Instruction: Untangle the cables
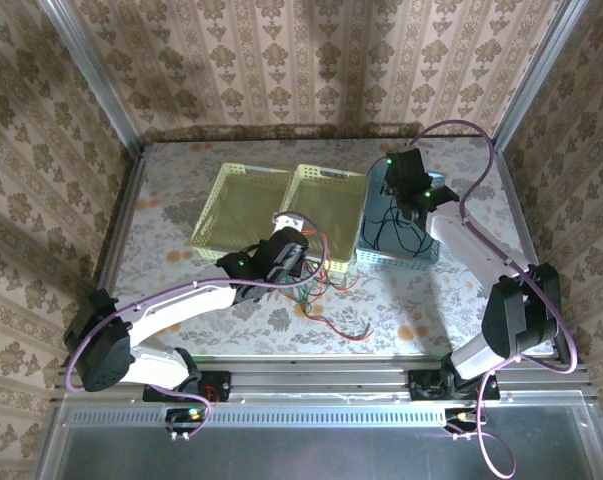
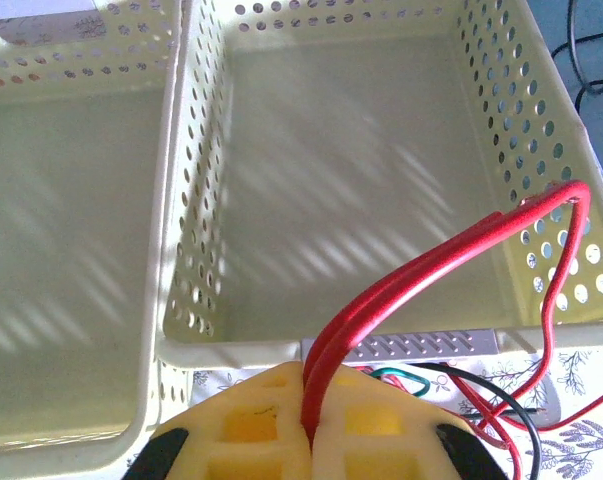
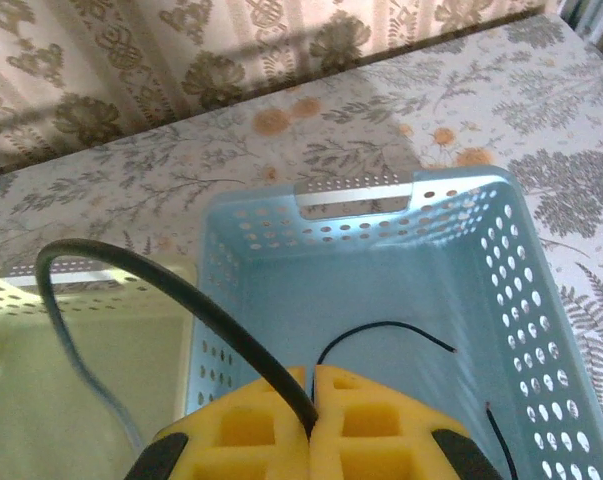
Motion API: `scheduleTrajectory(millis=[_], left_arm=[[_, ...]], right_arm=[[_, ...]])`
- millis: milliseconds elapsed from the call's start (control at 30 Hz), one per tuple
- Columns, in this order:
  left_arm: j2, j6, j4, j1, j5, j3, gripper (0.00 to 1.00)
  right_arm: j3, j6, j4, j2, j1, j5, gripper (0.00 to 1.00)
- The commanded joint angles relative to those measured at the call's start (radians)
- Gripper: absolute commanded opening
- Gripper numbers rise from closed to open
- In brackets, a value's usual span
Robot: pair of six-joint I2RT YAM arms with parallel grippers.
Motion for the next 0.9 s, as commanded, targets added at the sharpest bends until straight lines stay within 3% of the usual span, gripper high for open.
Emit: scheduleTrajectory(millis=[0, 33, 133, 200, 467, 600, 767, 867], left_arm=[[0.014, -0.020, -0.020, -0.005, -0.011, 0.004, 0.00], [0.016, -0.017, -0.021, -0.005, -0.009, 0.005, 0.00], [0.017, -0.012, -0.020, -0.004, -0.006, 0.005, 0.00], [0.017, -0.010, -0.017, -0.004, 0.003, 0.002, 0.00], [0.018, -0.006, -0.012, 0.007, 0.031, -0.009, 0.00], [0.005, -0.016, 0.000, 0.030, 0.072, -0.029, 0.00], [-0.006, -0.022, 0.017, 0.059, 0.130, -0.051, 0.00], [-0.005, -0.021, 0.008, 0.063, 0.145, -0.050, 0.00]], right_arm=[[-0.050, 0.087, -0.027, -0.010, -0.007, 0.075, 0.00], [-0.066, 0.099, -0.023, -0.016, -0.010, 0.074, 0.02], [-0.078, 0.122, -0.057, -0.026, -0.013, 0.054, 0.37], [-0.094, 0.111, -0.073, -0.049, -0.013, 0.016, 0.43], [-0.312, 0.045, -0.070, -0.335, 0.029, -0.143, 0.42], [-0.417, 0.006, -0.055, -0.424, 0.121, -0.332, 0.42], [-0.480, -0.087, 0.023, -0.380, 0.324, -0.585, 0.41], [-0.432, -0.161, -0.006, -0.284, 0.395, -0.638, 0.39]])
